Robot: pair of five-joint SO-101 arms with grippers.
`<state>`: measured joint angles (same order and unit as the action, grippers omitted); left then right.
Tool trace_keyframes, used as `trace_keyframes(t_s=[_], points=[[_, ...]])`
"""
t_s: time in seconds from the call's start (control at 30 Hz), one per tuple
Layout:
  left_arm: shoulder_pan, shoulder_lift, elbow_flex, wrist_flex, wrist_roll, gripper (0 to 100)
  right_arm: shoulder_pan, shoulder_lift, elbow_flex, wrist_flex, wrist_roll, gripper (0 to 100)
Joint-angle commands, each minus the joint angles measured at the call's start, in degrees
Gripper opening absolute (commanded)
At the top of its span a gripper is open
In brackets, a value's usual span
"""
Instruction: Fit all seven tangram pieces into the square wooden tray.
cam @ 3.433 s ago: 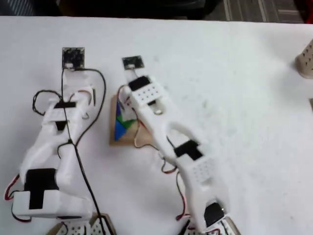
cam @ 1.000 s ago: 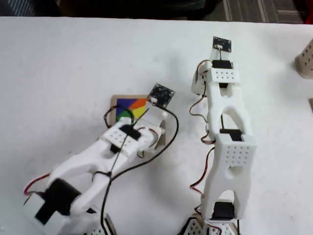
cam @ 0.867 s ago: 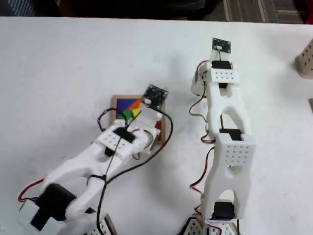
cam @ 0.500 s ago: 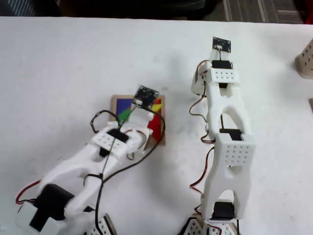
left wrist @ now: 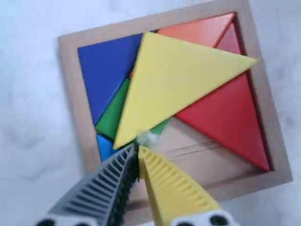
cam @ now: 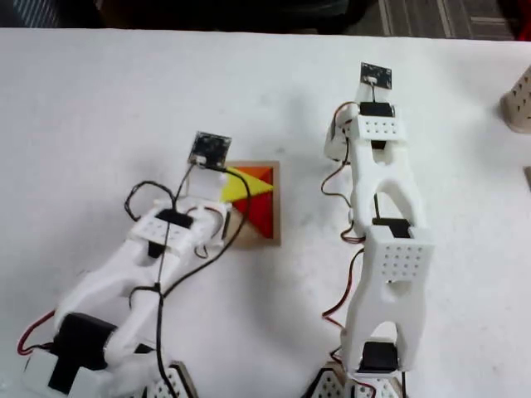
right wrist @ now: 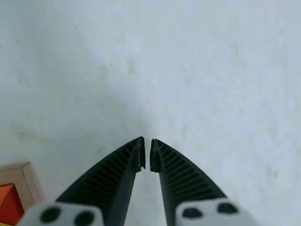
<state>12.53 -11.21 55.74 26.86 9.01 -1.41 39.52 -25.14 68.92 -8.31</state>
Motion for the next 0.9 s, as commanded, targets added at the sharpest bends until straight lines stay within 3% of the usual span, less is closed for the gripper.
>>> trace_keyframes(t_s=[0.0,0.3,0.43,0.57,0.87], points=[[1.54,-2.59,-4.04,-1.67,0.53,2,-0.04,-0.92,-2.2,0.04,0.88,2.4],[2.07,0.57,-21.71,-1.76,1.49,2,-0.57,-0.92,-2.29,0.04,0.88,2.4],[3.65,11.65,-29.27,-1.76,6.86,2,-0.66,-0.92,-2.29,-0.04,0.88,2.4],[3.56,23.08,-34.55,-1.85,7.12,2,-0.66,-0.92,-2.46,-0.22,0.88,2.4],[2.68,25.54,-32.53,-1.32,7.12,2,-1.27,-0.92,-2.55,-0.31,0.88,2.5]])
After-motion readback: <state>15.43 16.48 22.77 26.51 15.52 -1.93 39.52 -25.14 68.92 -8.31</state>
